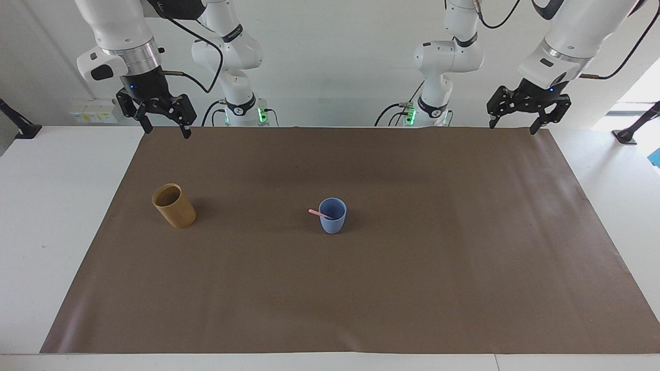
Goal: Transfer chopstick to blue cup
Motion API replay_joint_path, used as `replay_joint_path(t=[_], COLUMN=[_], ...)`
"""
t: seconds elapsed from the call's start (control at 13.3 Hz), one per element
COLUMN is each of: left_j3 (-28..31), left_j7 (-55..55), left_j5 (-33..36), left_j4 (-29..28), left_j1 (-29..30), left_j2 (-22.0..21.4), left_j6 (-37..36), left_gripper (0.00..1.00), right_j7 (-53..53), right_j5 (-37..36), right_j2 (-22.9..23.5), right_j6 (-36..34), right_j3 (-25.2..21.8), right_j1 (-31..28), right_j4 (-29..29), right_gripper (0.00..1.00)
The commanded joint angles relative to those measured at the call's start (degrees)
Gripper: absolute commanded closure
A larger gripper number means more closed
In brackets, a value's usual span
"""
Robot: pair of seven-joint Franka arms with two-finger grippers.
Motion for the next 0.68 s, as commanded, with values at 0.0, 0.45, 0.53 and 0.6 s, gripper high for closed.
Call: replay_joint_path(t=[0.0, 0.45, 0.53, 0.6], left_j3=[-0.36, -0.36, -0.44, -0.36], left_j7=[0.93, 0.93, 0.93, 0.93], left_j5=[-0.10, -0.10, -0.10, -0.10], left_j4=[-1.29, -1.29, -1.29, -1.29], left_j1=[0.87, 0.87, 0.87, 0.96], left_j2=[-1.50, -1.50, -1.50, -1.50], left_j6=[-0.44, -0.52, -0.52, -0.44], left_gripper=[0.00, 0.00, 0.00, 0.00], right_j7=[-0.83, -2.50, -2.50, -2.59], right_j5=[-1.10, 0.30, 0.30, 0.39], right_j2=[2.38, 1.33, 0.89, 0.54], right_j6=[-4.54, -4.21, -4.12, -3.86], right_j3=[0.50, 0.67, 0.68, 0.68], right_j1=[-0.43, 0.27, 0.45, 0.45], right_j4=[3.12, 1.37, 0.84, 0.06], right_gripper=[0.00, 0.00, 0.00, 0.00])
